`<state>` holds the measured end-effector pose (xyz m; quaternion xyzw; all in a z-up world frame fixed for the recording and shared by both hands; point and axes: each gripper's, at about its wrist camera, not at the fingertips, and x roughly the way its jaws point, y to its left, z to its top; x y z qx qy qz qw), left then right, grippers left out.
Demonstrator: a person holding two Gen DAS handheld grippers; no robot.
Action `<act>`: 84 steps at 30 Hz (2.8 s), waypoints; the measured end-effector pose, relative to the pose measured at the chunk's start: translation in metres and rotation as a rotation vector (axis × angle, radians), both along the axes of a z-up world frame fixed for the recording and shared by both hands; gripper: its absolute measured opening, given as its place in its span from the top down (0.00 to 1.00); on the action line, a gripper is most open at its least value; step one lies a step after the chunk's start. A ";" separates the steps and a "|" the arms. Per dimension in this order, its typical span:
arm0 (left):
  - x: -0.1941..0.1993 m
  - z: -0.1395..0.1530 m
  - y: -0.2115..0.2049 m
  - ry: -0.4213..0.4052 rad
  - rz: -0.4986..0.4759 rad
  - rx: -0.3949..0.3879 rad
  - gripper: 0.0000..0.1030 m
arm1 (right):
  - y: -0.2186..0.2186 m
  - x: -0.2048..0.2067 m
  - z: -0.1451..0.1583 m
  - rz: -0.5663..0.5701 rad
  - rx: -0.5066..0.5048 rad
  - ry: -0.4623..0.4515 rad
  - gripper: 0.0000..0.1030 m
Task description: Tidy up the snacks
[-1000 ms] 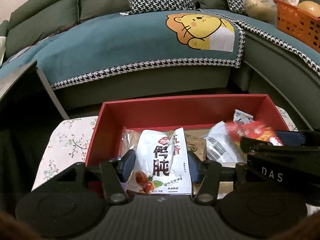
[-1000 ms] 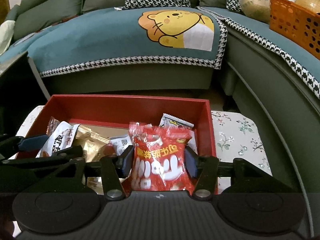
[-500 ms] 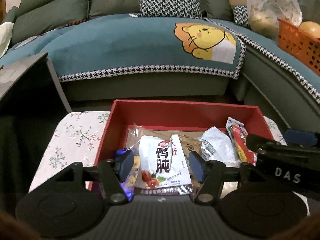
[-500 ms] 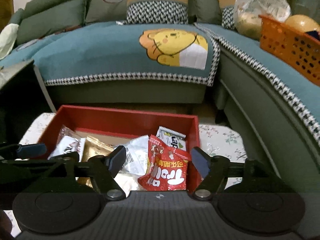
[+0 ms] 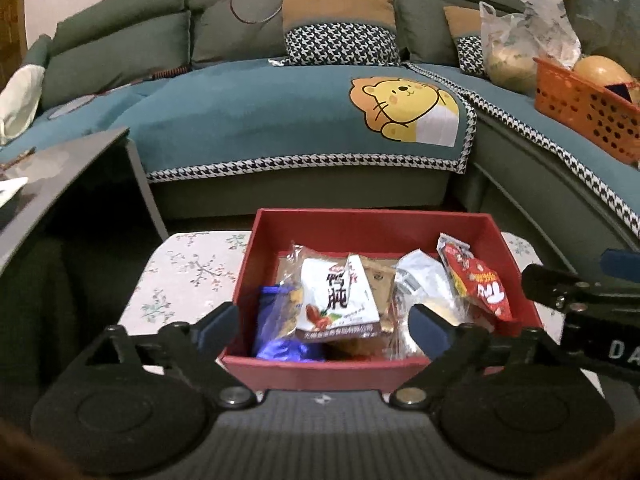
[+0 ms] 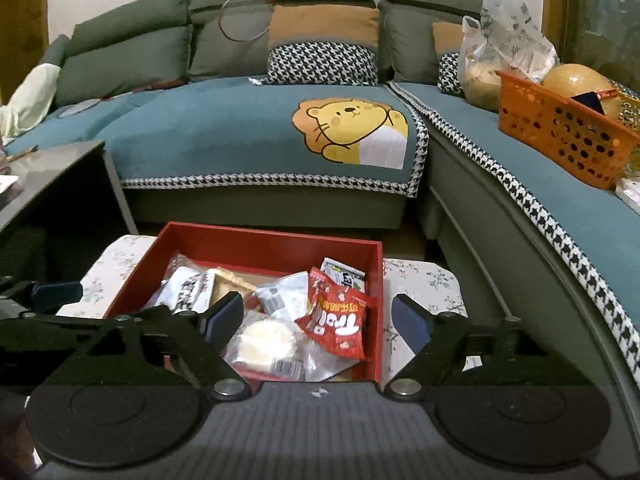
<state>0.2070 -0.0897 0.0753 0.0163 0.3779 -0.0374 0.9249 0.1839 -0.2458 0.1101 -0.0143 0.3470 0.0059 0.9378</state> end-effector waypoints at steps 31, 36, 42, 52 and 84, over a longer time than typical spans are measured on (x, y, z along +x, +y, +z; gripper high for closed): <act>-0.095 0.014 0.014 -0.006 -0.030 -0.027 0.00 | 0.005 -0.100 0.007 -0.035 0.065 -0.013 0.13; -0.106 0.009 0.019 0.023 -0.031 -0.048 0.00 | 0.010 -0.113 0.003 -0.035 0.055 0.005 0.12; -0.119 0.004 0.020 0.036 -0.042 -0.030 0.00 | 0.014 -0.126 0.000 -0.027 0.049 0.018 0.12; -0.136 -0.001 0.020 0.051 -0.028 0.004 0.00 | 0.021 -0.142 -0.007 -0.022 0.028 0.047 0.12; -0.175 -0.032 0.029 0.202 -0.028 0.015 0.00 | 0.030 -0.180 -0.033 -0.024 0.016 0.173 0.12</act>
